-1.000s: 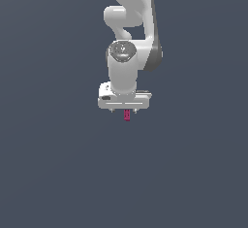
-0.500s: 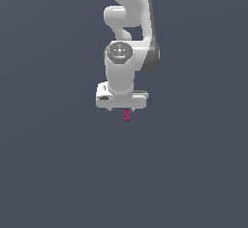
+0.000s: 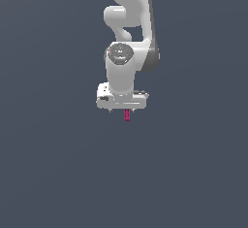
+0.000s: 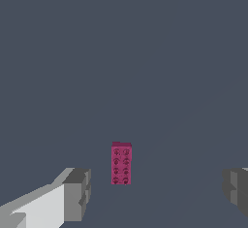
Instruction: Pick up the object and move it to a goal position.
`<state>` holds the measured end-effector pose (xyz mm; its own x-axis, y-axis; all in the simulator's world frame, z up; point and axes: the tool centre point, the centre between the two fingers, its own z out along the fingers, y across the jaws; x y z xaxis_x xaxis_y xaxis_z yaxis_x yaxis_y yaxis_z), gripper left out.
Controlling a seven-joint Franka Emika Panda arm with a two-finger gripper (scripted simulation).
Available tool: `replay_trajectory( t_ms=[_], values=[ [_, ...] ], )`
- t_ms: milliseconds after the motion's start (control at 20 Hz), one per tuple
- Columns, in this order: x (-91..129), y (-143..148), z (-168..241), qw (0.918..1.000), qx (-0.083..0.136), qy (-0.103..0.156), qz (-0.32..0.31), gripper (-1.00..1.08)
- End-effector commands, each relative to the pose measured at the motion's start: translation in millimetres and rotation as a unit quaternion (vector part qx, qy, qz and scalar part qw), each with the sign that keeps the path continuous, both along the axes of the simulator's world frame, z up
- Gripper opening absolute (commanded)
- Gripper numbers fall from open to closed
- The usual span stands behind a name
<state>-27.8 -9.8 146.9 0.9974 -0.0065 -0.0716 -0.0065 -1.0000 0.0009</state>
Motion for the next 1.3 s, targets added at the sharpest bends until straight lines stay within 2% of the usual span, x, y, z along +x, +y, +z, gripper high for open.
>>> replay_trajectory(
  t_ms=[0, 300, 800, 1250],
  values=[
    [-2.7, 1.6, -5.3, 1.0000, 0.000, -0.002, -0.001, 1.00],
    [-14.3, 7.7, -26.0, 0.9999, 0.000, -0.010, -0.003, 1.00],
    [-46.5, 20.2, -69.0, 0.9996, 0.000, -0.028, -0.010, 1.00],
    [-61.4, 24.5, -84.3, 0.9993, 0.000, -0.035, -0.013, 1.00]
  ],
)
